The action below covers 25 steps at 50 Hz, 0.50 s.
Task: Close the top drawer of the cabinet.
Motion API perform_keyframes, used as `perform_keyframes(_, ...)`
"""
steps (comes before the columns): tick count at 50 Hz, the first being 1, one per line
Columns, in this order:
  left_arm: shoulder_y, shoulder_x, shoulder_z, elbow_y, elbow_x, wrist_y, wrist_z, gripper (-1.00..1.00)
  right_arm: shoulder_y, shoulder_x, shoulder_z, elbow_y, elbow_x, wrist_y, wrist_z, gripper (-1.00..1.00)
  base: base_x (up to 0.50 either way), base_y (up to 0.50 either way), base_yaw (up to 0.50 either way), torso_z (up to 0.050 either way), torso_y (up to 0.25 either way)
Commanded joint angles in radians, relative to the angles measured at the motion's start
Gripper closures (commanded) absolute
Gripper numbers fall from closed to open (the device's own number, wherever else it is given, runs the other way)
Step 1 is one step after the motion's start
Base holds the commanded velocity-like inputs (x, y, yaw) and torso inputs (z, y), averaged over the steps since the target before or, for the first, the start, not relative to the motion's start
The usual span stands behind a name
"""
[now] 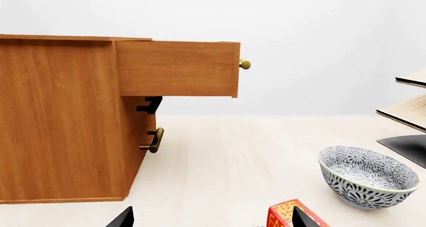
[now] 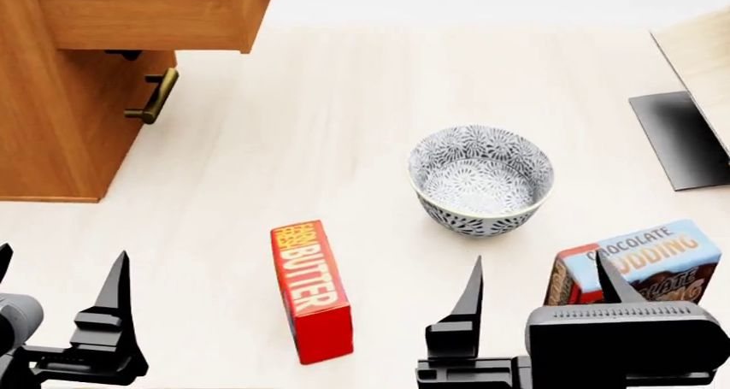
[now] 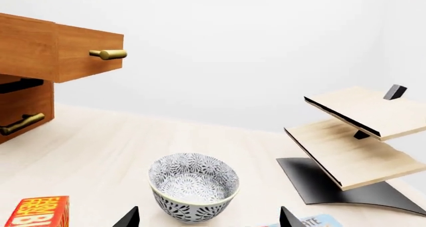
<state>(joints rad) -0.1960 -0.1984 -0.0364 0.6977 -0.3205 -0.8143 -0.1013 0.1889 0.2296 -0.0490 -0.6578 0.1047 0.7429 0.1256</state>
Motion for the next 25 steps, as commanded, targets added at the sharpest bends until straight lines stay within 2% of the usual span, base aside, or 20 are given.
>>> perform_keyframes(1,0.005,-0.007,0.001,-0.007,-0.001,0.013,-0.006,-1.0,-0.011,0.016,-0.021,0.013,-0.013,-0.055,0.002,-1.0,0.18,0.5,0.0,0.0,0.0)
perform_keyframes(25,0.005,-0.016,0.008,-0.01,-0.013,0.021,-0.018,-1.0,-0.009,0.026,-0.027,0.027,-0.013,-0.066,0.019,-1.0,0.14,0.5,0.0,0.0,0.0)
